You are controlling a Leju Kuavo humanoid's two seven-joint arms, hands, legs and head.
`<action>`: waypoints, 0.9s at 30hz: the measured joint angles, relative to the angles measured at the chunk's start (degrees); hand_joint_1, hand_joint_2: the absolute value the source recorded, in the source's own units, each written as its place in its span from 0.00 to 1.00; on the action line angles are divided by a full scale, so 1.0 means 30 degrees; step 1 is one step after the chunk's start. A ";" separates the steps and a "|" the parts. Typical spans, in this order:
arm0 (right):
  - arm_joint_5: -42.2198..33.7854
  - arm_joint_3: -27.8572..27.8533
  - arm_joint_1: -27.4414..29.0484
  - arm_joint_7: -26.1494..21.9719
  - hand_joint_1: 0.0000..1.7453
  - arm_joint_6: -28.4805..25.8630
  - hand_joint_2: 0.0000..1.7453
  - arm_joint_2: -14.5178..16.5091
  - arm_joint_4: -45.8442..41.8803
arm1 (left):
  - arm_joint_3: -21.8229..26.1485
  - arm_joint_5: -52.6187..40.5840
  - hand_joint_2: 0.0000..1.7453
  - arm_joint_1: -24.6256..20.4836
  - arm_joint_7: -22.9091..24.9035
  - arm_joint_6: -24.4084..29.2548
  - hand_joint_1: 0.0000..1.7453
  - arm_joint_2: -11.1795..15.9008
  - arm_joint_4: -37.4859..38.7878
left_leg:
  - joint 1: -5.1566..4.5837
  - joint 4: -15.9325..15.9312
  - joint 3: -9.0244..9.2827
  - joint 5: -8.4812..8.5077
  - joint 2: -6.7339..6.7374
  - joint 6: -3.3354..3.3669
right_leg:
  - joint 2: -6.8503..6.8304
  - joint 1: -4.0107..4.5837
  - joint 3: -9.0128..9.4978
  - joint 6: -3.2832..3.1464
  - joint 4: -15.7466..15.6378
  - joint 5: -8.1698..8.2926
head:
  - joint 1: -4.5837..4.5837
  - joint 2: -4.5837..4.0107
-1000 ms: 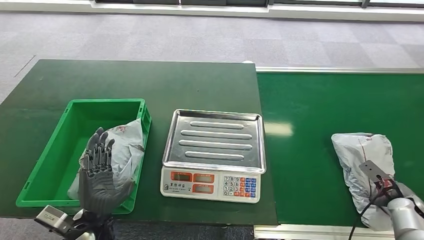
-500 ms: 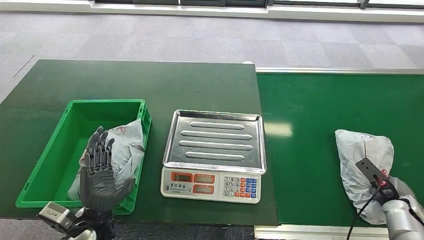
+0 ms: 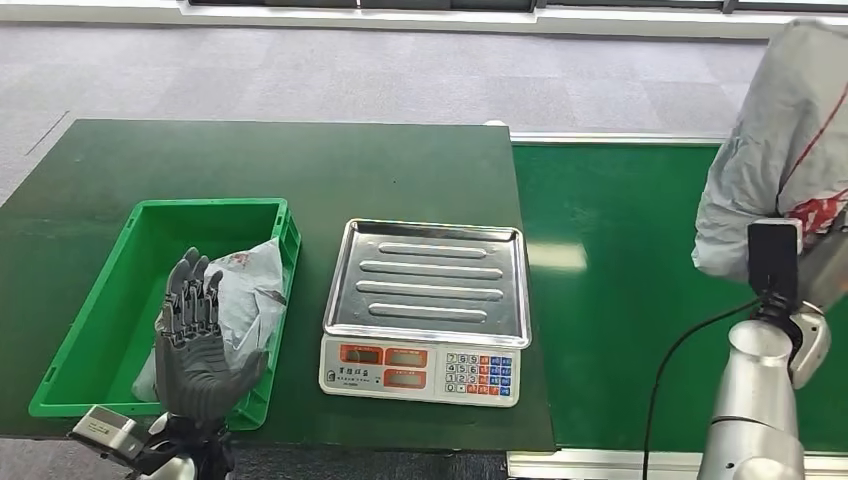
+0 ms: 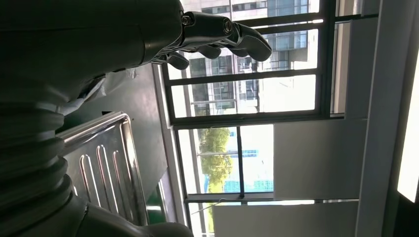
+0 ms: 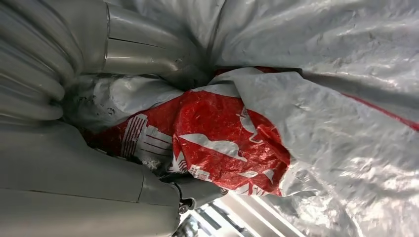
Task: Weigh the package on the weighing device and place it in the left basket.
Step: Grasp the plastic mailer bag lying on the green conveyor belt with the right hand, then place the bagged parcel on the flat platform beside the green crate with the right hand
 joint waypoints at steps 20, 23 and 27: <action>0.2274 1.5823 -0.6111 0.0795 1.00 0.9358 1.00 0.6347 0.6046 | -0.0632 -0.0086 1.00 -0.2661 0.0069 -0.0018 0.00 0.0317 0.2385 | 0.0080 -0.0040 -0.0092 0.0153 -0.0010 -0.0180 | -0.0008 0.0094 -0.0148 -0.0234 0.0060 0.0101 | -0.0002 0.0000; 0.2187 1.6459 -0.6522 0.0784 1.00 0.9326 1.00 0.6603 0.7035 | -0.0632 -0.0084 1.00 -0.2628 0.0075 0.0035 0.00 0.0364 0.2379 | 0.0074 -0.0039 -0.0105 0.0151 -0.0013 -0.0178 | -0.0008 0.0084 -0.0151 -0.0236 0.0056 0.0100 | 0.0000 0.0000; 0.2135 1.6869 -0.6752 0.0762 0.83 0.9333 1.00 0.6776 0.7743 | -0.0632 -0.0080 1.00 -0.2584 0.0084 0.0040 0.00 0.0401 0.2379 | 0.0060 -0.0036 -0.0105 0.0149 -0.0014 -0.0176 | -0.0009 0.0069 -0.0153 -0.0227 0.0049 0.0107 | -0.0002 0.0000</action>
